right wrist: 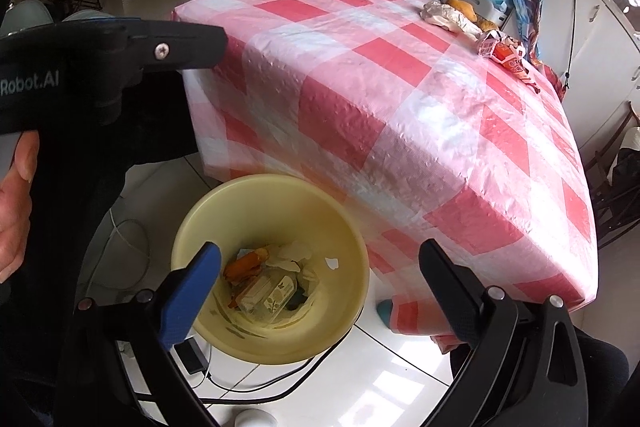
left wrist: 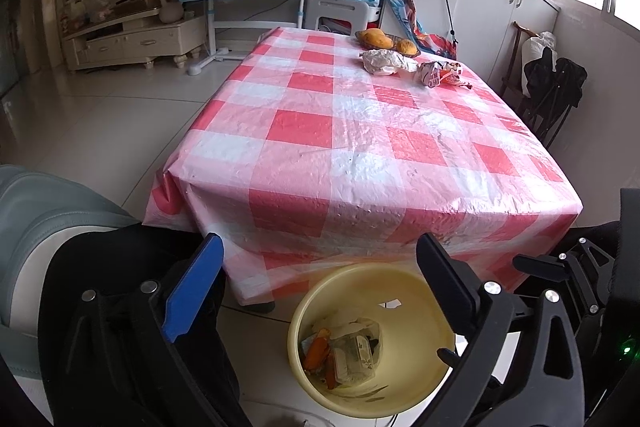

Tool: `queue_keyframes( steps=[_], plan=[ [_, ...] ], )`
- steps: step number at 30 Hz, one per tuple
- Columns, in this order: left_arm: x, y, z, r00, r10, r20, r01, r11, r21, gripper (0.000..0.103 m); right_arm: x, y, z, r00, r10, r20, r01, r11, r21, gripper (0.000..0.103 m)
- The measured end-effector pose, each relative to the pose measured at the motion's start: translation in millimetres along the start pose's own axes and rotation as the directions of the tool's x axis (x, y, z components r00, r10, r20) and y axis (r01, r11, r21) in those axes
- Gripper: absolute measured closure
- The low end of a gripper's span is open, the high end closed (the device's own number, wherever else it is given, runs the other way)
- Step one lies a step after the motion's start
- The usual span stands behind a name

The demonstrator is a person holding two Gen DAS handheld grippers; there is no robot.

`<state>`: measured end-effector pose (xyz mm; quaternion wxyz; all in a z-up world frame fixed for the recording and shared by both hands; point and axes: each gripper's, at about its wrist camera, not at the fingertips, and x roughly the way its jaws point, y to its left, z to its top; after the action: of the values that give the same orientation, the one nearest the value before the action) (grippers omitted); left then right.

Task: Collect trash

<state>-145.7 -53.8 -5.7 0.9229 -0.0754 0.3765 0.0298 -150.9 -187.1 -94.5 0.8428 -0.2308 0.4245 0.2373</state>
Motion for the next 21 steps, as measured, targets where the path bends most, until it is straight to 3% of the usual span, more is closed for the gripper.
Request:
queue_keyframes(
  steps=[9, 15, 21],
  plan=[
    [2, 5, 30, 0.998, 0.014, 0.058, -0.012, 1.000, -0.028, 0.009, -13, -12, 6, 0.998, -0.019, 0.057, 0.017, 0.999, 0.037, 0.008],
    [27, -3, 80, 0.997, 0.011, 0.077, -0.009, 1.000, -0.023, 0.009, -21, -36, 23, 0.993, -0.045, 0.108, 0.039, 0.998, 0.056, 0.008],
    [75, -43, 146, 0.996, -0.023, 0.085, 0.018, 0.999, 0.051, 0.009, -13, -74, 50, 0.988, -0.069, 0.136, 0.057, 0.994, 0.090, 0.008]
  ],
)
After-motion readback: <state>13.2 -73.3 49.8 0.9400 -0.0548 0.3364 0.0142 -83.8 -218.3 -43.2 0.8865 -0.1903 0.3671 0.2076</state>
